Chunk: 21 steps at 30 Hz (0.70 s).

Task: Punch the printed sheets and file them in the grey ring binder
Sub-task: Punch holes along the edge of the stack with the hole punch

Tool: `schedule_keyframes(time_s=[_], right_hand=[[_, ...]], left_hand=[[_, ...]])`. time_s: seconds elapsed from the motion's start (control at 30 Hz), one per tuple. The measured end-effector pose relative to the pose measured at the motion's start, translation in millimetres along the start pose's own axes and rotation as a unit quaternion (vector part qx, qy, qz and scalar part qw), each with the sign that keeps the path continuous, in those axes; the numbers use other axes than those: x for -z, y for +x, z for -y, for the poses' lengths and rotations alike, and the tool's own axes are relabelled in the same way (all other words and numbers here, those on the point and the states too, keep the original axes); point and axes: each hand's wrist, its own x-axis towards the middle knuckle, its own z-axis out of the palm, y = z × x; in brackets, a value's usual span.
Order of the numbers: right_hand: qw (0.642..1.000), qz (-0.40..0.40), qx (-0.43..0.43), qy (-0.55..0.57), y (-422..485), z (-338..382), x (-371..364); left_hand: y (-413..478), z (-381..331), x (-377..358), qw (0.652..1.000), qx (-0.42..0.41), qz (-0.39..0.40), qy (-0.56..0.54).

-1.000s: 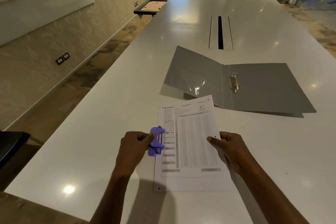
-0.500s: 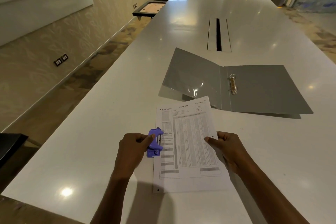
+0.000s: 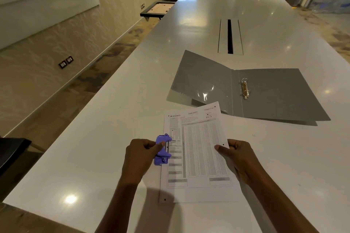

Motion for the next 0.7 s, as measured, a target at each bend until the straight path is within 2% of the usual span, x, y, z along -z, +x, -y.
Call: schedule_keyframes(time_s=[0.33,0.5,0.7], right_hand=[[1.000,0.006,0.027,0.000,0.3,-4.0,-4.6],[1.000,-0.010,0.012,0.002,4.3,-9.4,-1.3],[1.000,-0.011,0.008,-0.014,7.5,-10.3,-3.0]], left_hand=[[8.4,3.8,-2.6,0.999,0.028,-0.010,0.015],[10.7,5.5,-7.2,0.999,0.045,-0.013,0.023],[8.3,11.8,-10.0,0.999,0.015,-0.024,0.031]])
